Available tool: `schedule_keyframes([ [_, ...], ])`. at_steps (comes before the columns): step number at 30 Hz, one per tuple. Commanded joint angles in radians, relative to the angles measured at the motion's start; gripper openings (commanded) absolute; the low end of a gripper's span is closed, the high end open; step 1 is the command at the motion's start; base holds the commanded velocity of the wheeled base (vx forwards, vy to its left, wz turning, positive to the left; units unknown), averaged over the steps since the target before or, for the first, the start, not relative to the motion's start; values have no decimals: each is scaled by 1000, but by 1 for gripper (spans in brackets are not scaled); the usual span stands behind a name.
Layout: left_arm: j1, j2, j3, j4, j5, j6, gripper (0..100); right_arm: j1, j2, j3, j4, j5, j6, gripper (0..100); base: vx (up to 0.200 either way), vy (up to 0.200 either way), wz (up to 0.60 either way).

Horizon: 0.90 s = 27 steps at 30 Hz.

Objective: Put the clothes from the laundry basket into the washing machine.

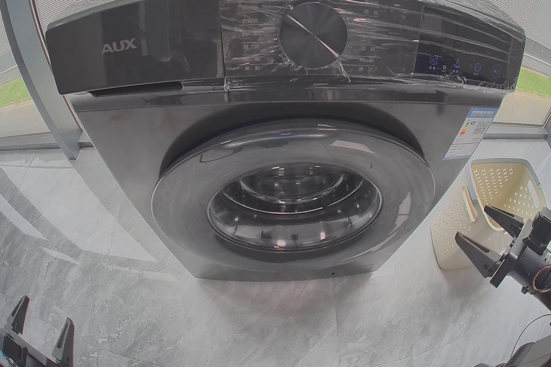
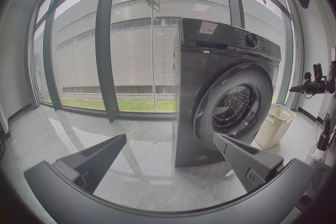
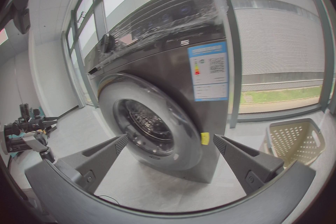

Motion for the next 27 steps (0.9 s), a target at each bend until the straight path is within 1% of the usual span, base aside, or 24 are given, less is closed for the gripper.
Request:
schedule_keyframes([
  [1,0,-13,16,0,-1,-1,100,-106,-252,20,157,23,-21,100,0,0,0],
  [2,0,-13,16,0,-1,-1,100,-106,-252,20,157,23,-21,100,0,0,0],
  [3,0,-15,16,0,-1,-1,100,-114,-324,20,221,21,-18,100,0,0,0],
  [5,0,-15,16,0,-1,-1,100,-152,-499,20,391,34,-15,100,0,0,0],
  [8,0,-13,16,0,-1,-1,100,-172,-653,18,499,55,-7,100,0,0,0],
  [11,0,-15,16,0,-1,-1,100,-220,-745,17,562,67,-9,100,0,0,0],
  [13,0,-15,16,0,-1,-1,100,-223,-758,17,566,70,-9,100,0,0,0],
  [14,0,-15,16,0,-1,-1,100,-237,-795,18,582,89,-9,100,0,0,0],
  [18,0,-15,16,0,-1,-1,100,-249,-869,20,612,101,-6,100,0,0,0],
  [22,0,-15,16,0,-1,-1,100,-252,-990,20,732,100,7,100,0,0,0],
  [23,0,-13,16,0,-1,-1,100,-252,-999,20,743,100,7,100,0,0,0],
  [24,0,-15,16,0,-1,-1,100,-254,-1055,20,806,100,7,100,0,0,0],
  [25,0,-13,16,0,-1,-1,100,-263,-1074,20,838,101,5,100,0,0,0],
  [26,0,-15,16,0,-1,-1,100,-267,-1082,20,846,103,5,100,0,0,0],
  [27,0,-15,16,0,-1,-4,100,-315,-1125,20,912,138,10,100,0,0,0],
])
